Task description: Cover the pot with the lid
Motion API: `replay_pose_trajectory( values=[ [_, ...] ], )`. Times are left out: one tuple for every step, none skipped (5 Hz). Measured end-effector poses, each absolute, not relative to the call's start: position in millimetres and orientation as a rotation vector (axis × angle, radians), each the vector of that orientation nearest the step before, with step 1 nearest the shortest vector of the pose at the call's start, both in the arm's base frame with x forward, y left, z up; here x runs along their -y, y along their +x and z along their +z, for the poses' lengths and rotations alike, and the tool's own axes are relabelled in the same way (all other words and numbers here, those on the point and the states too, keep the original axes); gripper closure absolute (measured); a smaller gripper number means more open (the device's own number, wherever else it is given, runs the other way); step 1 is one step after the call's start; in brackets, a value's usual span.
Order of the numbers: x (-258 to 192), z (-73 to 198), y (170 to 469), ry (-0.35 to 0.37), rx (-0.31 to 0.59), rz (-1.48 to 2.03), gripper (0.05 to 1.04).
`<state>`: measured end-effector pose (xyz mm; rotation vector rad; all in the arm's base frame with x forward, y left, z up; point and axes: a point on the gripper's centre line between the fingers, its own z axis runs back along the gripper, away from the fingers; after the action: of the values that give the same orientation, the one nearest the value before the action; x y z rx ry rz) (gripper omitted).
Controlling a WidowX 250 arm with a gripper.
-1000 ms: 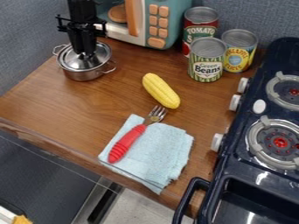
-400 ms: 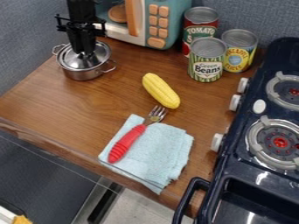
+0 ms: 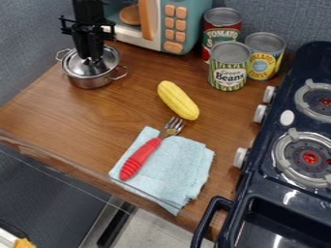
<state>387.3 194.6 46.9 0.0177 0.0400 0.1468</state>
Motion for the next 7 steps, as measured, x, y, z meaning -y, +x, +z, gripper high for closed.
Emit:
replay_pose_trajectory(
  values=[
    [-195.1, 46.2, 387.9, 0.017, -0.033, 0.152, 0.815],
    [-194.7, 46.2, 387.8, 0.015, -0.034, 0.151, 0.742],
    [-195.2, 46.2, 386.0, 0.019, -0.045, 0.155, 0.423],
    [-194.1, 46.3, 384.6, 0.017, -0.056, 0.161, 0.14],
    [-193.8, 46.3, 384.2, 0.011, -0.057, 0.164, 0.075],
    [-189.6, 45.8, 382.0, 0.003, -0.042, 0.156, 0.081],
    [-182.1, 86.9, 366.5, 0.035, 0.051, 0.166, 0.083]
  ],
)
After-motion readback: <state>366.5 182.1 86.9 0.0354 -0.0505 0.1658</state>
